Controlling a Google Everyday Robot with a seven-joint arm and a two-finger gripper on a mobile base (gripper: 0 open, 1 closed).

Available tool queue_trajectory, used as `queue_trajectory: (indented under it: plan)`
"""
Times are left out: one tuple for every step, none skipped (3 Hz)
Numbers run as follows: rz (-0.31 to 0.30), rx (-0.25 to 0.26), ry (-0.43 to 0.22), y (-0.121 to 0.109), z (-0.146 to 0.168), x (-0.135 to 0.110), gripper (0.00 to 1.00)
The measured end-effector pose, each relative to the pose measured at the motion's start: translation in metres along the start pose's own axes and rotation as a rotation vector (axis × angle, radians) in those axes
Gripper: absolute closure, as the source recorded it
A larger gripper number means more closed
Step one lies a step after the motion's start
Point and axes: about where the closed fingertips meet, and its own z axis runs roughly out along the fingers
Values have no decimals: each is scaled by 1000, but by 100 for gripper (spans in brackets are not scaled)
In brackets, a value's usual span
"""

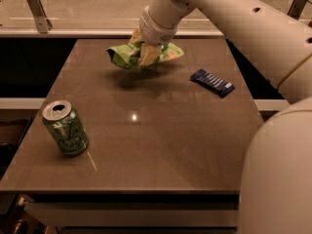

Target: Move green rice chip bag near green can

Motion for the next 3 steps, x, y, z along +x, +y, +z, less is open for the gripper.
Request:
queue_trajectory:
  plan:
    - [4,44,9,19,-20,-14,100]
    - [18,83,24,40,-38,-26,100]
    - [30,131,26,62,-52,-33,100]
